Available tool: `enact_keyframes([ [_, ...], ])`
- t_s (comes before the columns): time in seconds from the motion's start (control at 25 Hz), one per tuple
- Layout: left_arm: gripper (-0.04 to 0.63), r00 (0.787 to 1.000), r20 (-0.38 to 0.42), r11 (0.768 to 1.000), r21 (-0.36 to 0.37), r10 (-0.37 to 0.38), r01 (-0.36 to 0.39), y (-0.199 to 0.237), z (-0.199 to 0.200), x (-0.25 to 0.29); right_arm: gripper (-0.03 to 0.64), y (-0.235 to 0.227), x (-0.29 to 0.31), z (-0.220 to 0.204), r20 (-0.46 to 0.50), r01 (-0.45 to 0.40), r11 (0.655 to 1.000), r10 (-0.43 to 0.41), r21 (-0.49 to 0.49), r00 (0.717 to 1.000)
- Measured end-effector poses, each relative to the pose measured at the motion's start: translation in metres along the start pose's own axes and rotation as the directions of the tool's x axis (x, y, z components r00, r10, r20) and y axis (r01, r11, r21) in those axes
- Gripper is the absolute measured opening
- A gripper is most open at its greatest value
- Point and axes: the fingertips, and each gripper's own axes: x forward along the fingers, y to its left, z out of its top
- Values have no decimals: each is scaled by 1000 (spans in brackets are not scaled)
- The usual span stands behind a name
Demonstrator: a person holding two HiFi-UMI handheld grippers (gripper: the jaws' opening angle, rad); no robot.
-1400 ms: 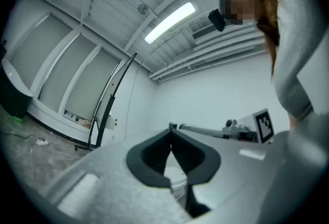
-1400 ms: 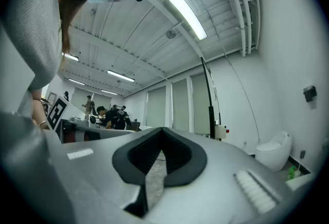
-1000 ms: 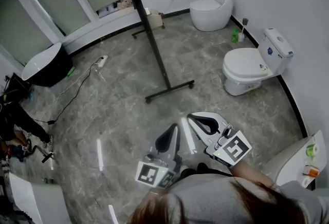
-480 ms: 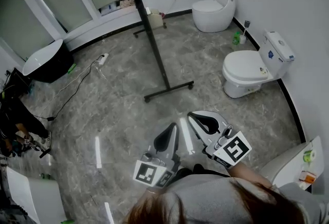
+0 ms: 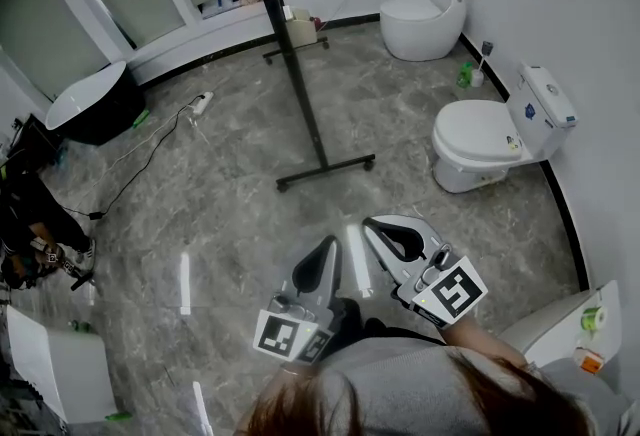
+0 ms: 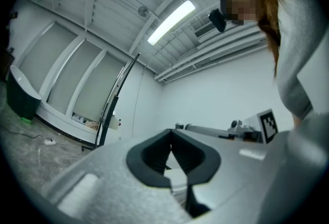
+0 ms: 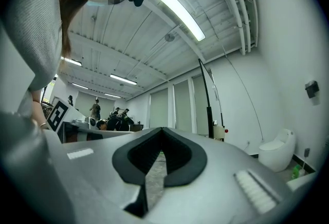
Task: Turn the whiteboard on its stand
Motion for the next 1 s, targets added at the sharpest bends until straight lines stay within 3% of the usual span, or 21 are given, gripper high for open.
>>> enact_keyframes([
  [0.56, 2, 999, 43, 998, 57, -5, 2, 35, 9, 44, 3, -42, 34, 5, 30, 14, 999, -13, -38, 999],
  [1.0, 2, 1000, 16, 999, 34, -1, 0, 146, 4, 107, -5, -104, 138, -20, 12, 49, 998, -49, -47, 999],
])
